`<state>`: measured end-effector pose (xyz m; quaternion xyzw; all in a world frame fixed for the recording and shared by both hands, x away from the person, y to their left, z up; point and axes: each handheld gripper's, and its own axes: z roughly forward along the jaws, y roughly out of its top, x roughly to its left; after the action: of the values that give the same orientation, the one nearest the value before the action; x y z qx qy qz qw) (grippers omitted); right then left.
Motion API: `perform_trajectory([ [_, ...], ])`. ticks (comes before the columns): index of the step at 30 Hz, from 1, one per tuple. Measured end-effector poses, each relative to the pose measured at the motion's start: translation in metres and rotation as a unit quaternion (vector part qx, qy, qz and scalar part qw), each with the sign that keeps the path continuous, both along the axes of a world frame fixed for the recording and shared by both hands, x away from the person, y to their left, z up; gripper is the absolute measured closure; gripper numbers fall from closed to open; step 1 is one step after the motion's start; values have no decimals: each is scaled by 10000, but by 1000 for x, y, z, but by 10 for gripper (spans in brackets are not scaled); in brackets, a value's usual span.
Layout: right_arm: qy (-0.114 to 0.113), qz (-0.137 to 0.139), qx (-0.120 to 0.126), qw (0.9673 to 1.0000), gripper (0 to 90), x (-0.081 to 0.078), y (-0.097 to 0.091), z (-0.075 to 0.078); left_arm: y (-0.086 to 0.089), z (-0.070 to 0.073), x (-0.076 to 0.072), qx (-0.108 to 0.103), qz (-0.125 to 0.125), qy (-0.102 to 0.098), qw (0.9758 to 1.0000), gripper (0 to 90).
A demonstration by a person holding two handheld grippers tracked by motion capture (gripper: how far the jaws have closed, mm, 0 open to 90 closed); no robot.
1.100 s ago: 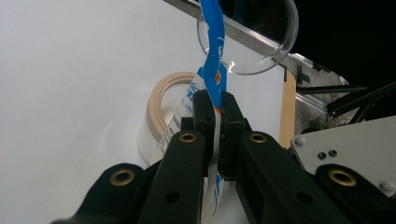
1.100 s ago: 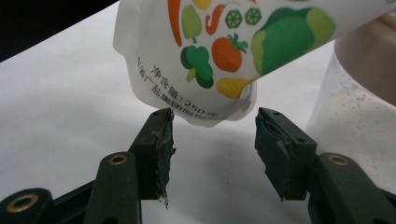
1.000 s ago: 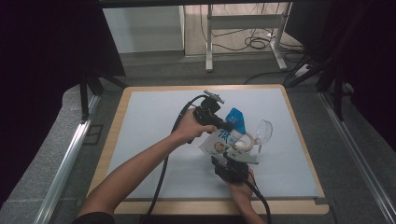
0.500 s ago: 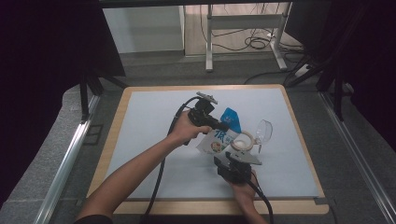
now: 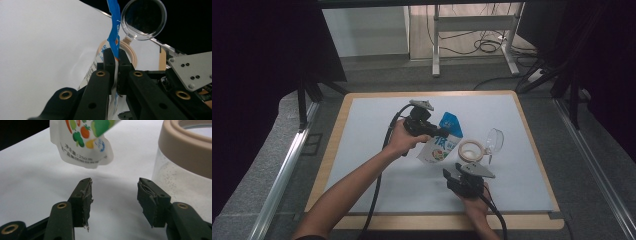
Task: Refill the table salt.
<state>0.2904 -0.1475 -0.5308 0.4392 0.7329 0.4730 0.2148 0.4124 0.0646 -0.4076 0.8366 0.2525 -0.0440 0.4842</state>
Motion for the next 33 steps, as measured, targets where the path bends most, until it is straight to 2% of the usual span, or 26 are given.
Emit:
perform_trajectory([
  [1,-4,-1,3,10000,457,0,-1,0,2,0,-1,-22,55,-46,10000,896],
  [2,-13,0,0,10000,457,0,-2,0,8,-1,-3,-140,130,-61,9998,896],
  [5,-15,0,6,10000,457,0,-5,1,14,-3,-4,-156,209,-127,9996,896],
  [6,-18,21,8,10000,457,0,-6,1,21,-5,-5,-261,293,-104,9992,896],
  [10,-47,19,17,10000,457,0,-6,0,32,-7,-4,-300,425,-151,9985,896],
  [11,-66,42,19,10000,457,-1,-7,0,39,-8,-5,-324,531,-202,9979,896],
  [15,-71,54,28,10000,457,-2,-7,1,50,-11,-6,-381,706,-280,9964,897],
  [16,-69,71,20,9999,454,-2,-6,0,58,-13,-8,-404,843,-331,9951,896],
  [19,-70,99,25,9999,452,-2,-6,0,70,-16,-9,-480,1053,-423,9924,896],
  [22,-76,106,34,9999,451,-3,-5,0,83,-19,-8,-575,1252,-443,9895,896],
  [23,-76,114,34,9999,451,-3,-5,0,83,-19,-8,-575,1252,-443,9895,896],
  [24,-65,129,35,9999,451,-3,-4,0,92,-21,-7,-657,1404,-457,9868,896],
  [25,-58,141,29,9999,450,-3,-4,0,96,-21,-6,-696,1483,-463,9854,896],
  [26,-58,141,29,9999,450,-3,-4,0,96,-21,-6,-696,1483,-463,9854,896],
  [27,-49,152,17,9999,449,-3,-3,-1,104,-23,-3,-749,1627,-471,9827,896],
  [28,-54,153,22,9999,449,-3,-3,-1,108,-25,-1,-770,1706,-476,9812,896],
  [29,-54,153,22,9999,449,-3,-3,-1,108,-25,-1,-770,1706,-476,9812,896],
  [30,-59,157,28,9999,448,-3,-2,-1,116,-28,3,-773,1857,-423,9786,896],
  [33,-54,180,24,9998,448,-3,-2,-1,126,-34,8,-778,2053,-411,9747,896],
])
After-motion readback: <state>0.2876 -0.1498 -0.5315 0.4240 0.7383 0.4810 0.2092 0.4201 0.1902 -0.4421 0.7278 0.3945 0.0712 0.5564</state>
